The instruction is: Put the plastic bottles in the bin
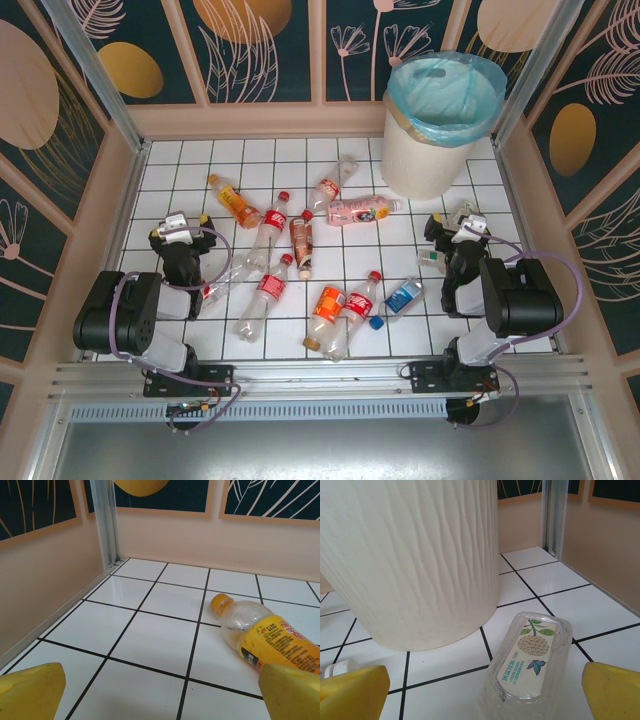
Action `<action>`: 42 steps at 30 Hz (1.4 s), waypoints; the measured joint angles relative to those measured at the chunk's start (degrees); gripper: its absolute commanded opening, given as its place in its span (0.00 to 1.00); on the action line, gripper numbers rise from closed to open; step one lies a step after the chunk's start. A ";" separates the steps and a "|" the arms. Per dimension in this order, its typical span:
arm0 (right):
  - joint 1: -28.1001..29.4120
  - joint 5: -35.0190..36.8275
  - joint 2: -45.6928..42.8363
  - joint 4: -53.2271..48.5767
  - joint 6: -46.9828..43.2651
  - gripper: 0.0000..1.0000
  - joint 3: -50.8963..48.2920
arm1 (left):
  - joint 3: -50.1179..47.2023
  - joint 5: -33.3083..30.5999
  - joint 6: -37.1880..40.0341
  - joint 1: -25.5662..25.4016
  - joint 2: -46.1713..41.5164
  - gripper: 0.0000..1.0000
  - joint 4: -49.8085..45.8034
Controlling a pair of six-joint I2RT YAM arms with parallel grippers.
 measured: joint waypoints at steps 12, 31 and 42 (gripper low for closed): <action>0.00 0.00 0.00 0.00 0.00 0.99 0.00 | 0.00 0.00 0.00 0.00 0.00 0.99 0.02; 7.69 -1.22 -39.06 -38.07 4.04 0.87 13.73 | 14.91 6.21 -8.00 -0.33 -38.88 0.80 -38.80; 10.05 -23.80 -40.98 -72.48 17.49 0.81 21.66 | 29.88 14.62 -14.03 -11.72 -45.68 0.65 -67.95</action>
